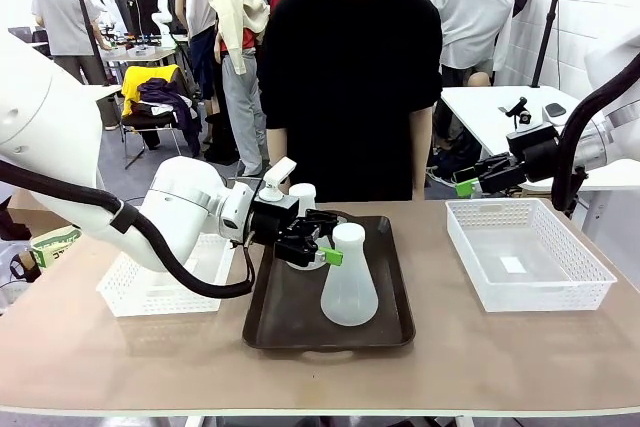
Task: Prepare the laboratory tools.
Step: Place the picked Big flask upright in the Handle tray as directed by the person.
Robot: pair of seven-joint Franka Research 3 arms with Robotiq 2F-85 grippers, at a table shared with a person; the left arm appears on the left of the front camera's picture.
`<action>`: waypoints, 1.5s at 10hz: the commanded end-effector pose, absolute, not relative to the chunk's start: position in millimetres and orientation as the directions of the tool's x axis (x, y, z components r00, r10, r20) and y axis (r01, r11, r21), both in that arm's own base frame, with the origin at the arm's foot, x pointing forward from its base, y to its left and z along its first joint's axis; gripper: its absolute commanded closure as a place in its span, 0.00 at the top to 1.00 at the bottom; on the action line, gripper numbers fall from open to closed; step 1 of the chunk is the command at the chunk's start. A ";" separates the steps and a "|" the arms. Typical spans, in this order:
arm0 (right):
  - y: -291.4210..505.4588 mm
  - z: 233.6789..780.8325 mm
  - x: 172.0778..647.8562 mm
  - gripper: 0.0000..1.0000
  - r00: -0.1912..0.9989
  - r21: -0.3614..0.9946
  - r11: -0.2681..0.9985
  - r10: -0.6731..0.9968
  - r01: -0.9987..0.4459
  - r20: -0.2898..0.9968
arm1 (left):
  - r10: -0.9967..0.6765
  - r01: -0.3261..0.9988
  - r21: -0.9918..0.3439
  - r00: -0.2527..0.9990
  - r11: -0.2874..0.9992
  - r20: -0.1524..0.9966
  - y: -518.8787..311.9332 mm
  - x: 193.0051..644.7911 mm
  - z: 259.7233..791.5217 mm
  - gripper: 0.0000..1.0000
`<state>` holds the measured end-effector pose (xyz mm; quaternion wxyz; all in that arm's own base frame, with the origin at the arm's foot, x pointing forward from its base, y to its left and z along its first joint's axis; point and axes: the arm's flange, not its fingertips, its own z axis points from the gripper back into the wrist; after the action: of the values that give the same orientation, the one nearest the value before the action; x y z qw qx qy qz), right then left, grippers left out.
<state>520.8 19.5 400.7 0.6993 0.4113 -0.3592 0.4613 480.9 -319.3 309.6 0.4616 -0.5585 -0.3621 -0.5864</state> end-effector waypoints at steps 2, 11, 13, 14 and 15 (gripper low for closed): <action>19.7 401.0 520.1 1.00 0.330 0.254 0.242 0.358 -0.936 0.873 | -0.129 0.945 -0.078 0.038 -0.318 0.991 -319.8 480.3 310.1 1.00; 19.7 401.0 520.1 1.00 0.330 0.254 0.242 0.358 -0.936 0.873 | -0.129 0.945 -0.078 0.038 -0.318 0.991 -319.8 480.3 310.1 1.00; 19.7 401.0 520.1 1.00 0.330 0.254 0.242 0.358 -0.936 0.873 | -0.129 0.945 -0.078 0.038 -0.318 0.991 -319.8 480.3 310.1 1.00; 19.7 401.0 520.1 1.00 0.330 0.254 0.242 0.358 -0.936 0.873 | -0.129 0.945 -0.078 0.038 -0.318 0.991 -319.8 480.3 310.1 1.00; 19.7 401.0 520.1 1.00 0.330 0.254 0.242 0.358 -0.936 0.873 | -0.129 0.945 -0.078 0.038 -0.318 0.991 -319.8 480.3 310.1 1.00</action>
<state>520.8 19.5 400.7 0.6993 0.4113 -0.3592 0.4613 480.6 -319.5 309.7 0.4603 -0.5590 -0.3624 -0.5867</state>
